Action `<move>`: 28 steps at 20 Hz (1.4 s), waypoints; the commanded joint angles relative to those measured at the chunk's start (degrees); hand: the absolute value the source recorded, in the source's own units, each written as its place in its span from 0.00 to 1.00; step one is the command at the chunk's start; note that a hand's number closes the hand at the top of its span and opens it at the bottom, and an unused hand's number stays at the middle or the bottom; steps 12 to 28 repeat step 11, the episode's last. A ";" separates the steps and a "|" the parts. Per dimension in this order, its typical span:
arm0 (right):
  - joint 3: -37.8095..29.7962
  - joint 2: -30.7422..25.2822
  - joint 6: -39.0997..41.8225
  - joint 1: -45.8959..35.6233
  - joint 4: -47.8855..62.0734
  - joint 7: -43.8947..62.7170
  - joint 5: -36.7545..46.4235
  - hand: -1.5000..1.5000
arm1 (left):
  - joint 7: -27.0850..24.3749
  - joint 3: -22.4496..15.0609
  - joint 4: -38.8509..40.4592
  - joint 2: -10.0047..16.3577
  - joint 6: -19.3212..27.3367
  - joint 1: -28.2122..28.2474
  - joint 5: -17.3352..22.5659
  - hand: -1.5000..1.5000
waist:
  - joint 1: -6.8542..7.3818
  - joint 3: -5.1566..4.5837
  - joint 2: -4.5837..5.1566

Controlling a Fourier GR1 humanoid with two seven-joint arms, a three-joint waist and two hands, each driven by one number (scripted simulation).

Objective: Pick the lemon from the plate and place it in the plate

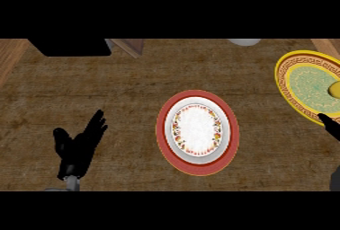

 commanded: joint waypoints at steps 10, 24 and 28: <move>18.25 8.90 -7.11 19.27 -25.09 15.18 7.75 0.00 | -1.90 0.64 2.41 -1.80 -1.16 1.46 -2.21 0.50 | 0.46 -0.14 0.40; 18.96 8.92 -8.07 21.90 -22.01 10.63 3.20 0.00 | 1.65 -1.51 0.74 -4.51 1.51 -0.03 -3.05 0.50 | 0.36 -0.11 0.39; 18.96 8.92 -8.07 21.90 -22.01 10.63 3.20 0.00 | 1.65 -1.51 0.74 -4.51 1.51 -0.03 -3.05 0.50 | 0.36 -0.11 0.39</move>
